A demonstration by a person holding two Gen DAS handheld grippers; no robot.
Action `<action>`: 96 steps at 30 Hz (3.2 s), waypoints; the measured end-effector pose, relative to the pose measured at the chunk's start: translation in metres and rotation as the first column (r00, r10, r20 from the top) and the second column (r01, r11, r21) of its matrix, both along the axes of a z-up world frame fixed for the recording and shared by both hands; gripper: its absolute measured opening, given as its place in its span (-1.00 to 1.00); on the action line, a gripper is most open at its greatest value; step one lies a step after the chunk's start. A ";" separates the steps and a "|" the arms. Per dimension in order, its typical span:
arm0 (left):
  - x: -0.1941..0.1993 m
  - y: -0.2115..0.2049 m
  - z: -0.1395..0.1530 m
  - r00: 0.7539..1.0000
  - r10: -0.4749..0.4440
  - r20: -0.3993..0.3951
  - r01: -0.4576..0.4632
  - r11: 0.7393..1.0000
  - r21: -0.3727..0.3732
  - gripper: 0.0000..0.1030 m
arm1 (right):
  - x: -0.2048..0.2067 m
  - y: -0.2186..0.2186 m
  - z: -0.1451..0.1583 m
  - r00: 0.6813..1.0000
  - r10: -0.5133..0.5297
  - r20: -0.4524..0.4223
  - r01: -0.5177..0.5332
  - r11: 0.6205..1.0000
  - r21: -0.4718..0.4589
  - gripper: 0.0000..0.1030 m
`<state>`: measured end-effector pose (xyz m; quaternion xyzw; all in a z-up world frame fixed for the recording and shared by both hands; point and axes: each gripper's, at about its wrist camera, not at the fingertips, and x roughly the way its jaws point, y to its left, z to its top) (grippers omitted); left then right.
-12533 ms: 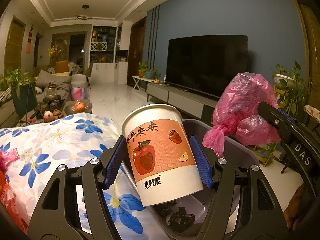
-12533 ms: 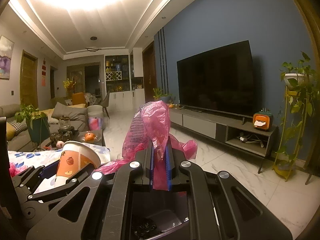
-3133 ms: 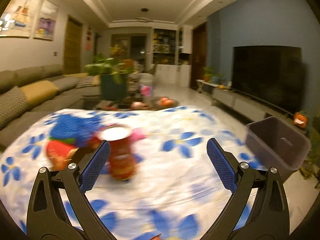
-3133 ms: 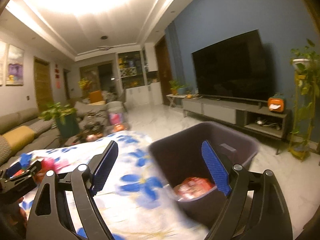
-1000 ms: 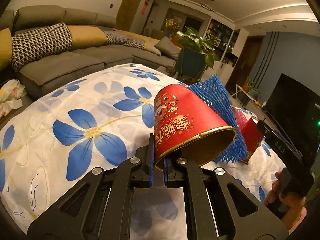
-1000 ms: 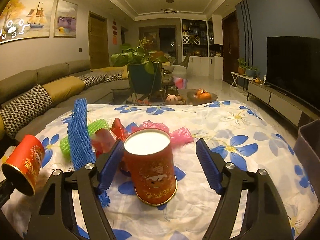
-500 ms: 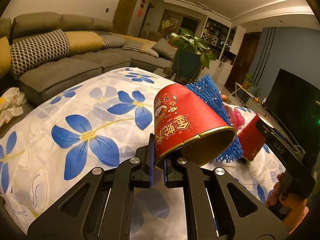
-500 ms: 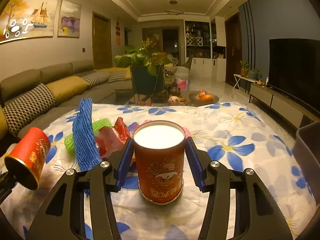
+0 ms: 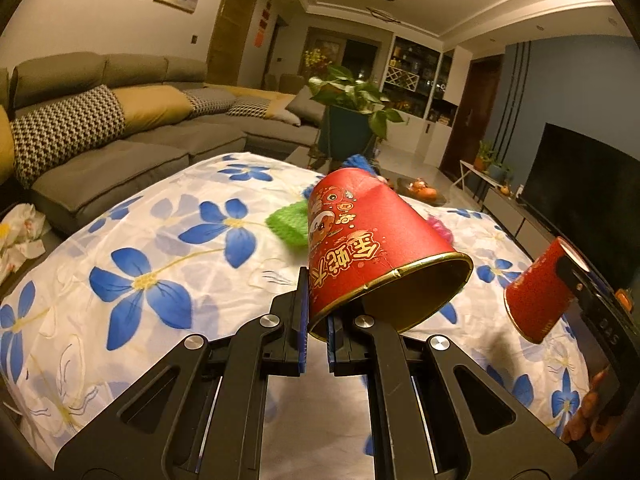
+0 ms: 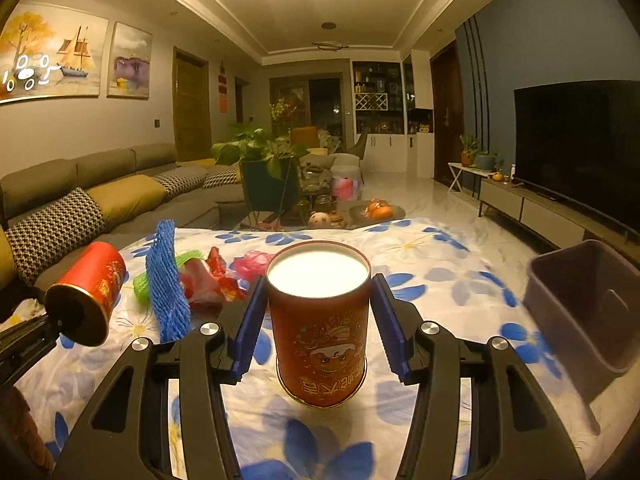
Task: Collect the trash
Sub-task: 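Carry both red cups over the grey bin with both tools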
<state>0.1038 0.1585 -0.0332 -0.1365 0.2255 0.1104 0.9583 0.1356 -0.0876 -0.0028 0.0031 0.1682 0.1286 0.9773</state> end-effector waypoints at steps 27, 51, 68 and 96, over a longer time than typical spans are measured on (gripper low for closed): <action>0.011 -0.107 0.031 0.982 -0.186 0.040 0.183 0.980 0.081 -0.88 | -0.053 -0.105 0.025 0.980 -0.170 0.106 0.166 0.985 0.041 0.01; 0.060 -0.256 0.055 0.871 -0.483 0.083 0.471 0.872 0.130 -0.88 | -0.050 -0.226 0.042 0.875 -0.447 0.186 0.447 0.893 0.048 0.01; 0.116 -0.369 0.040 0.765 -0.640 0.072 0.627 0.765 0.145 -0.88 | -0.020 -0.279 0.027 0.835 -0.524 0.166 0.523 0.851 0.051 0.01; 0.161 -0.430 0.003 0.697 -0.717 0.009 0.709 0.691 0.138 -0.87 | 0.006 -0.293 0.023 0.816 -0.560 0.140 0.560 0.827 0.042 0.02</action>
